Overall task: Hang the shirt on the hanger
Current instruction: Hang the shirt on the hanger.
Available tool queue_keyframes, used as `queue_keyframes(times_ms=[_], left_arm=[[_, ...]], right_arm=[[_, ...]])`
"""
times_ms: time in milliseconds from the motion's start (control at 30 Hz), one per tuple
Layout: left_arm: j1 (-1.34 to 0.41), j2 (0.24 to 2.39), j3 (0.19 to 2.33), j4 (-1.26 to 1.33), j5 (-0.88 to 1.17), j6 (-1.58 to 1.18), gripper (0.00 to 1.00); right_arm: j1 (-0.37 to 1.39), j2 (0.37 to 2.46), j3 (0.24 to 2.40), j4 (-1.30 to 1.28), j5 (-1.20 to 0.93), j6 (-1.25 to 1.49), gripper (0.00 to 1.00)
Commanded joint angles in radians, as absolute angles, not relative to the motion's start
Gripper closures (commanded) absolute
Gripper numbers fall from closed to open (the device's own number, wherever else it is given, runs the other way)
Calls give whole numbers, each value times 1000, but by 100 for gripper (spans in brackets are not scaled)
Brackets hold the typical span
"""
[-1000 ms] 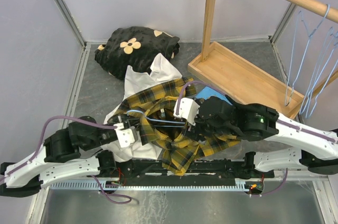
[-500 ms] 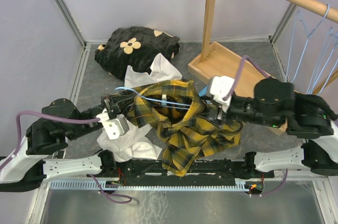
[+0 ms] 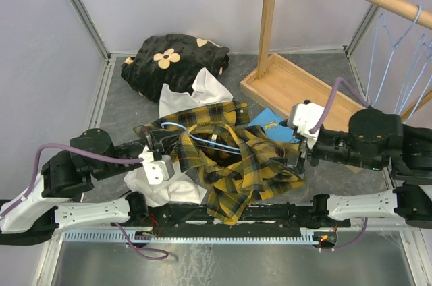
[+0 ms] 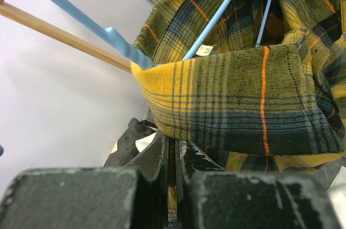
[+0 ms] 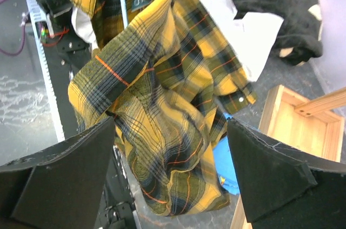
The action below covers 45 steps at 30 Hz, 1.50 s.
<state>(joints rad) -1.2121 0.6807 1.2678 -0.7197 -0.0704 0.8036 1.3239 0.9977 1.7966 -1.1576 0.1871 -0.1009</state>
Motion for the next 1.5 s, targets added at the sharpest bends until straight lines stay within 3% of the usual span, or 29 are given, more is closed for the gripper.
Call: queue_keyframes(times_ms=[0,300,500,733,800,900,1033,1467], left_arm=[[-1210,666,1272,-670,-13,788,97],[-1210,677,1279,-668,19,774,97],[-1210,690,1251,-641,33,756,97],[-1210,699,1223,-628,32,741,97],[-1210,699,1215,-628,19,740,97],[-1210,690,1204,-628,0,736,97],[-1212,671,1191,-624,-12,730,97],[-1210,673,1195,-659,26,707,97]], right_arm=[[1322,1034,1755,-1211,142,-74,8],[1322,1094,1710,-1211,182,-84,10],[1322,1155,1715,-1074,90,-85,33],[1322,1253,1774,-981,-28,-94,41],[1323,1264,1788,-969,-78,-94,38],[1323,1236,1789,-967,-119,-95,24],[1322,1135,1737,-966,-60,-92,13],[1322,894,1581,-1088,117,-74,7]])
